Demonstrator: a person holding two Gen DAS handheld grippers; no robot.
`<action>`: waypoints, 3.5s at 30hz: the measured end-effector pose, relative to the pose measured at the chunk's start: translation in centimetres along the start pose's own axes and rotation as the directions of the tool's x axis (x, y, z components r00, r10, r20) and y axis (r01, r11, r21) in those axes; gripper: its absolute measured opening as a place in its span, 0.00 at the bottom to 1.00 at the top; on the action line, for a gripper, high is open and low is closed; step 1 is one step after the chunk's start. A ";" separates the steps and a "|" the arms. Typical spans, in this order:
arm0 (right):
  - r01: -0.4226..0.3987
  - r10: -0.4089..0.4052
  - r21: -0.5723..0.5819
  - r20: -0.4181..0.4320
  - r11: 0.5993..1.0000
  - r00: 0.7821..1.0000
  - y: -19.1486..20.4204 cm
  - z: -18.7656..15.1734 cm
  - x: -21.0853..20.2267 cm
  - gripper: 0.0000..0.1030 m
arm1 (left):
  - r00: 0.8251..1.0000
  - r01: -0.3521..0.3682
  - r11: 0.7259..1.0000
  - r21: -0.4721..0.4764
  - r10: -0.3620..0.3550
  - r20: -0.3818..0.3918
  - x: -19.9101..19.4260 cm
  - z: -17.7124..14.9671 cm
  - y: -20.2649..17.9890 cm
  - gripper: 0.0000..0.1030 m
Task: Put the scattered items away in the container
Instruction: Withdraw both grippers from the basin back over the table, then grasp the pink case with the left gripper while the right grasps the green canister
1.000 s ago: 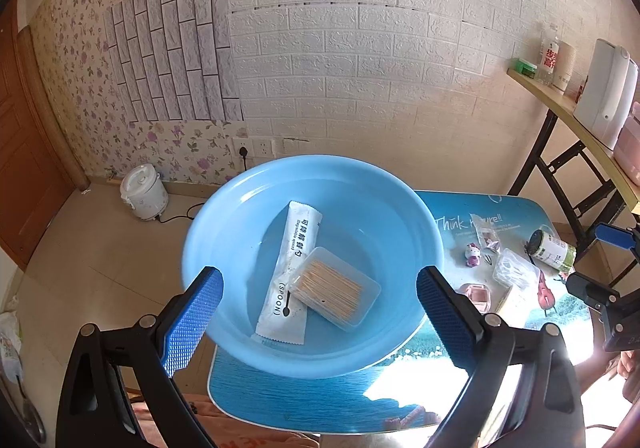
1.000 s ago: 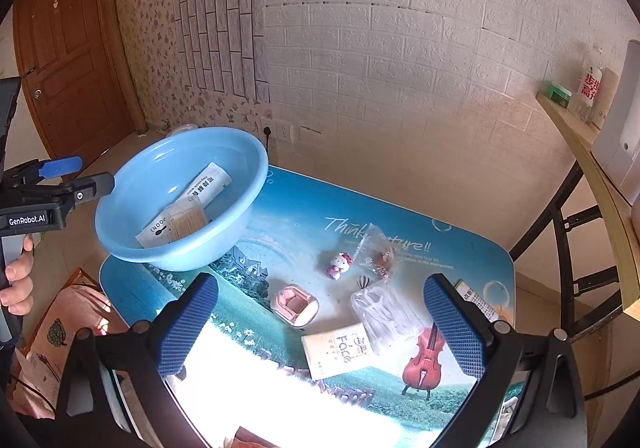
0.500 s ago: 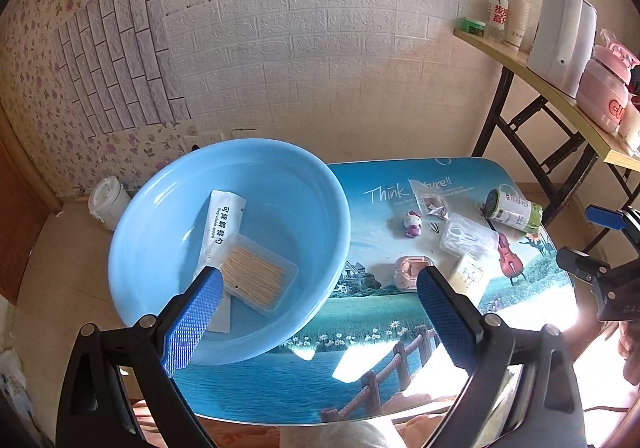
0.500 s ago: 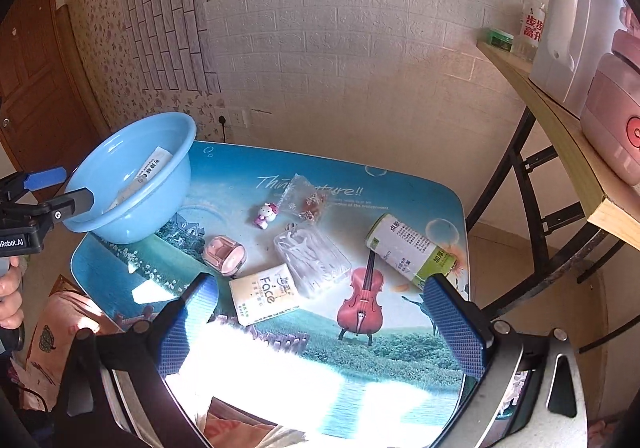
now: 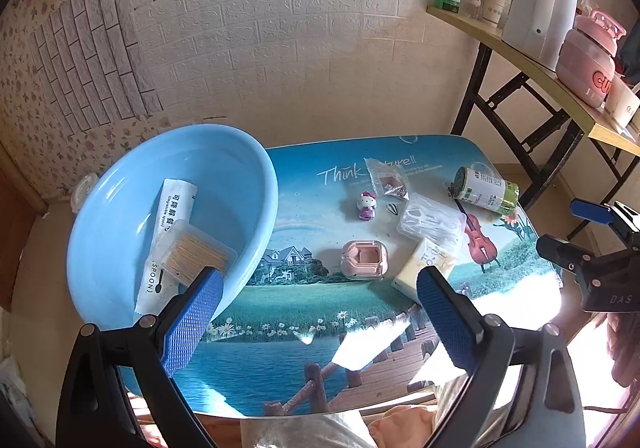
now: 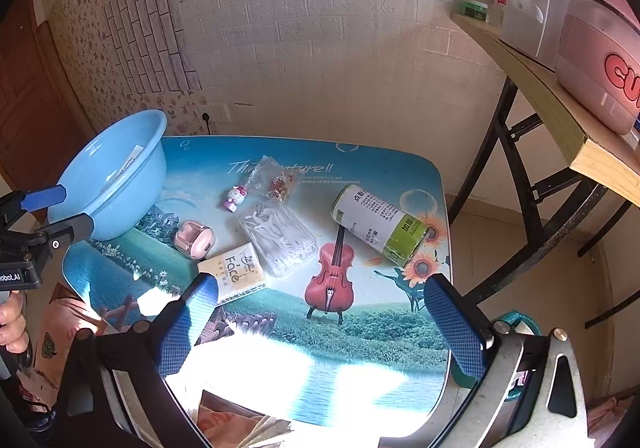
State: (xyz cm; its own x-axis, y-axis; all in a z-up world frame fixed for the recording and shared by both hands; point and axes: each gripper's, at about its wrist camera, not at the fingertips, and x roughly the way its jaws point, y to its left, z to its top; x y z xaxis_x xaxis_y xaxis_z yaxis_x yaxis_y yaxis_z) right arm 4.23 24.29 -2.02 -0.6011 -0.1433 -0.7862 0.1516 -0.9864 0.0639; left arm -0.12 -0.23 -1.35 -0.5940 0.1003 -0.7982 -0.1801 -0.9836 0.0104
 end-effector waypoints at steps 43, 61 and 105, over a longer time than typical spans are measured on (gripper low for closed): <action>0.039 -0.035 0.084 -0.045 0.996 0.998 -2.9 -1.7 1.8 1.00 | 0.998 0.046 0.999 0.013 -0.045 -0.045 2.9 -1.0 -1.2 0.95; 0.071 -0.066 0.064 -0.072 0.995 0.995 -4.4 -1.0 4.1 1.00 | 0.994 0.046 0.999 0.020 -0.044 -0.105 7.9 -0.4 -2.4 0.95; -0.129 0.046 -0.414 -0.204 0.901 0.978 -4.9 4.0 14.4 0.80 | 0.986 0.062 0.997 0.046 -0.054 -0.158 15.3 0.1 -3.6 0.56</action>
State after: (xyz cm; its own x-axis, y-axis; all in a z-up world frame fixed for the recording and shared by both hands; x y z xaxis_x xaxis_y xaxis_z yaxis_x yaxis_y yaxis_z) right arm -8.33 26.75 -11.19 -0.4203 -0.1693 -0.8914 0.5391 -0.8369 -0.0953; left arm -8.67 4.87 -13.53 -0.4520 0.1286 -0.8827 -0.2523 -0.9676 -0.0118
